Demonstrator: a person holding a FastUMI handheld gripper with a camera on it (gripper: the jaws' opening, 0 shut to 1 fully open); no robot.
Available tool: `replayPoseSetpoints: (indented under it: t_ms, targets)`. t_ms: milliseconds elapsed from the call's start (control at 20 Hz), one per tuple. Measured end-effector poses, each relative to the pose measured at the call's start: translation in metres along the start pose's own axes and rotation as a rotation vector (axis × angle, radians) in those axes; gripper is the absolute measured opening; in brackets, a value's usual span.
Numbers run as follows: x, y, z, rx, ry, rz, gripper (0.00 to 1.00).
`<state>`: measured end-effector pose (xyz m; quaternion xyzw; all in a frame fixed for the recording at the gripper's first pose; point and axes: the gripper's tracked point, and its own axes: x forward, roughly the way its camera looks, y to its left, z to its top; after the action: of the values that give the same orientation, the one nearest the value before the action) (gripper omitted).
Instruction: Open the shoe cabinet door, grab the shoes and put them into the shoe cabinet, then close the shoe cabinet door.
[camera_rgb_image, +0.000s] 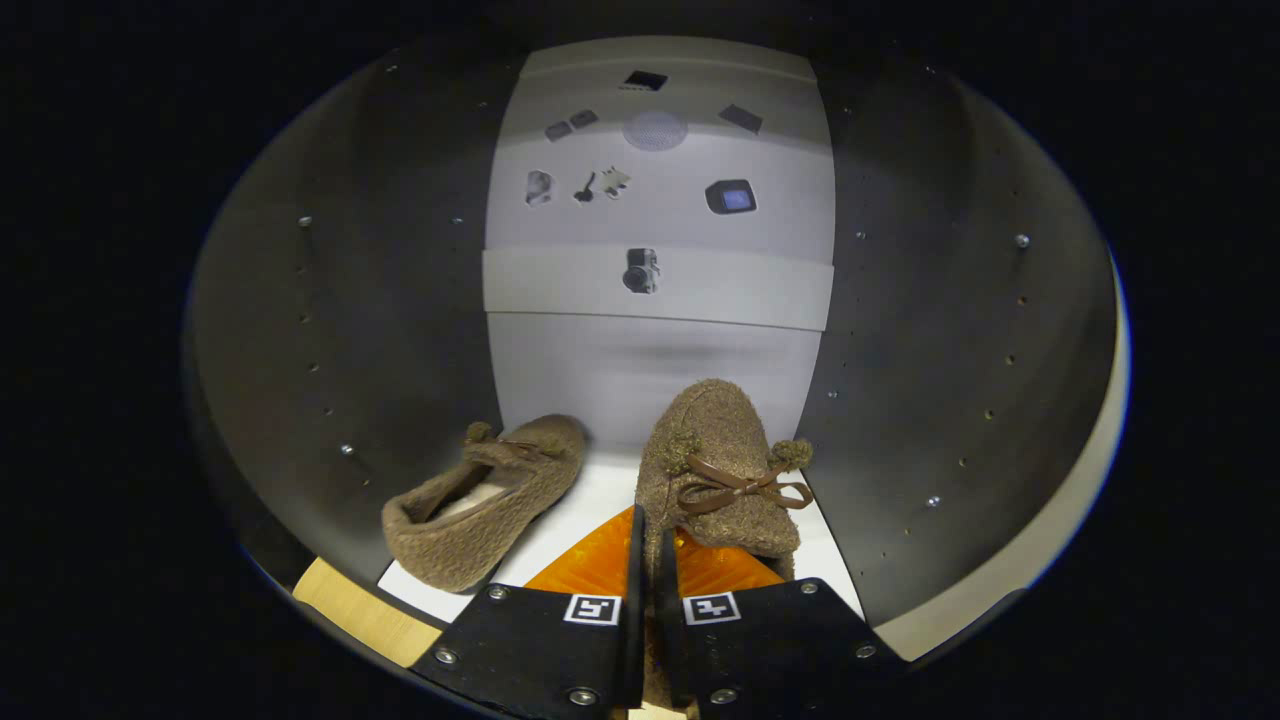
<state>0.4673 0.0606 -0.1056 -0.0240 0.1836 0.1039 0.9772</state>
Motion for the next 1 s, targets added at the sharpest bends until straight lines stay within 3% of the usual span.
replayPoseSetpoints:
  t_ms: [550, 800, 1000]
  targets:
    - [0.049, -0.001, -0.019, 0.129, 0.091, 0.011, 0.10]
    - [0.047, 0.004, -0.020, 0.152, 0.102, 0.006, 0.19]
    - [0.029, 0.007, -0.018, 0.165, 0.091, 0.012, 0.21]
